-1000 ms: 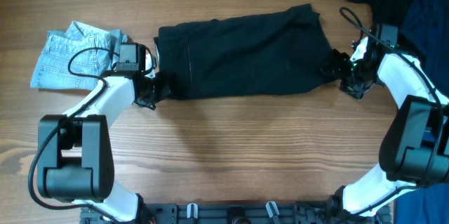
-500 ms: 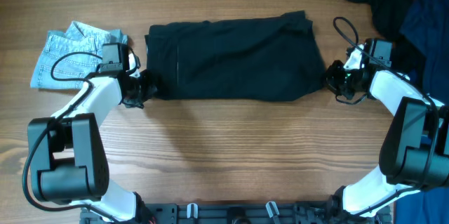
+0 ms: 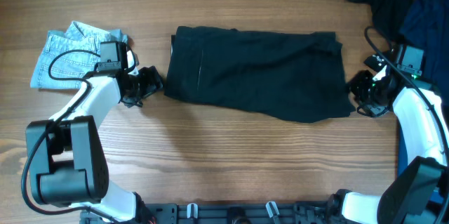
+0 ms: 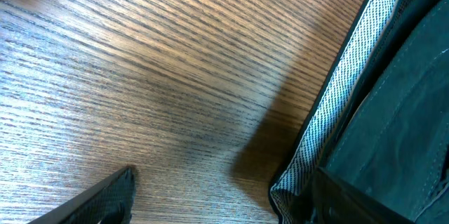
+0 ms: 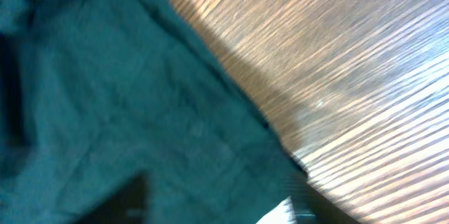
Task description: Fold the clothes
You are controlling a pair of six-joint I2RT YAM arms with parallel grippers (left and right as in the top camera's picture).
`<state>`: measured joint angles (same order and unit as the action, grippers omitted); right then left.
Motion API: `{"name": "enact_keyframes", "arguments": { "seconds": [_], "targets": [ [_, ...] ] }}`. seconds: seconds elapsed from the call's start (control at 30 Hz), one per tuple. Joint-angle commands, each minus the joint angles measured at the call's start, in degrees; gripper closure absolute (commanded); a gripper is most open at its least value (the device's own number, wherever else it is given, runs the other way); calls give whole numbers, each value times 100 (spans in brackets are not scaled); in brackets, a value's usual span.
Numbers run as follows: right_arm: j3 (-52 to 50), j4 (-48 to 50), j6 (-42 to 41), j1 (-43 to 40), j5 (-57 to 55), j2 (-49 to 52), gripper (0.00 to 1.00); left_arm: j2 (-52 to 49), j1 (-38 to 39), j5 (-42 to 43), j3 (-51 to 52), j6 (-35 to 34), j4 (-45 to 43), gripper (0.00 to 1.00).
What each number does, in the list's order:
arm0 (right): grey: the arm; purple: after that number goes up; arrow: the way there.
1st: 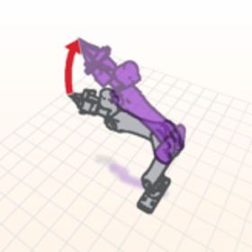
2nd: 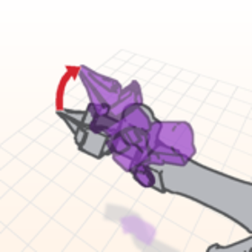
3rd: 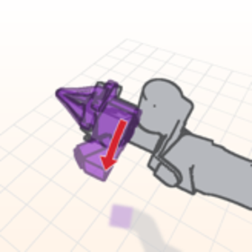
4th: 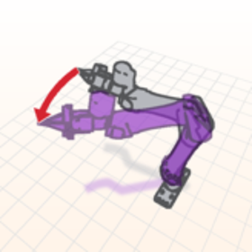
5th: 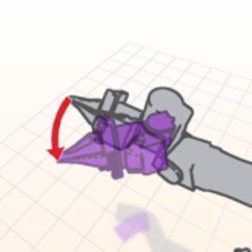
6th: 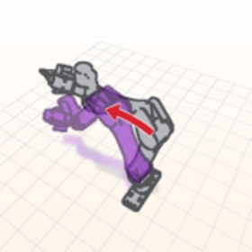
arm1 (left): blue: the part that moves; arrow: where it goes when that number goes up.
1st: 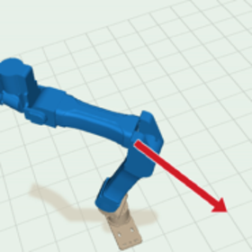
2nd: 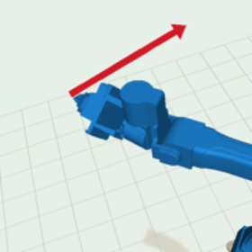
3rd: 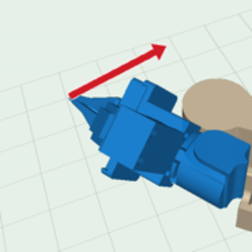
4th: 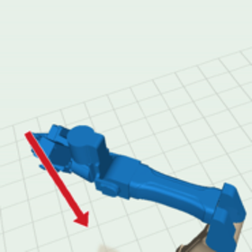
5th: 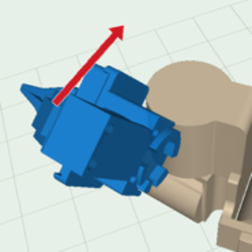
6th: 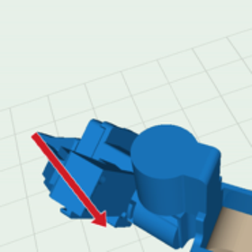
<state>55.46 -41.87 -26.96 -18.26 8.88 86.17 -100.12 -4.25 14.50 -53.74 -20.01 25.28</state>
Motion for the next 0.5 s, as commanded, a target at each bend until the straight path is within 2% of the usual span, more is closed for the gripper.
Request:
{"name": "enact_keyframes", "arguments": {
  "seconds": [0.0, 0.03, 0.07, 0.1, 0.17, 0.23, 0.27, 0.3, 0.33, 0.37, 0.4, 0.47],
  "targets": [
    [-20, 752, 0, 7, 356, -50, 23, -146, -37, 203, 118, 33, 59, 21],
    [-20, 1307, 487, 7, 1161, -42, 27, -146, -37, 332, 118, 33, 20, 25],
    [-20, 1812, 800, 9, 1834, -24, 28, -146, -37, 479, 118, 35, -46, 36],
    [-20, 2208, 678, 31, 2033, 24, 31, -146, -37, 636, 118, 37, -144, 47],
    [-20, 2503, 636, 170, 2011, 264, 31, -146, -35, 1051, 118, 190, -321, 48],
    [-20, 2774, 638, 310, 2004, 610, 31, -146, -35, 1167, 118, 184, -393, 40],
    [-20, 3012, 529, 369, 1937, 894, 31, -146, -35, 1165, 118, 184, -415, 33],
    [-20, 3300, 363, 385, 1958, 1172, 37, -146, -35, 1165, 118, 184, -433, 32],
    [-20, 3672, 197, 385, 2170, 1467, 53, -146, -35, 1165, 118, 186, -433, 33],
    [-20, 3947, 70, 385, 2398, 1687, 75, -146, -35, 1163, 118, 186, -433, 39],
    [-20, 4236, -136, 387, 2577, 1950, 87, -146, -35, 1163, 118, 186, -437, 44],
    [-20, 4769, -474, 385, 2588, 2376, 90, -146, -35, 1163, 118, 184, -490, 52]
  ]
}}
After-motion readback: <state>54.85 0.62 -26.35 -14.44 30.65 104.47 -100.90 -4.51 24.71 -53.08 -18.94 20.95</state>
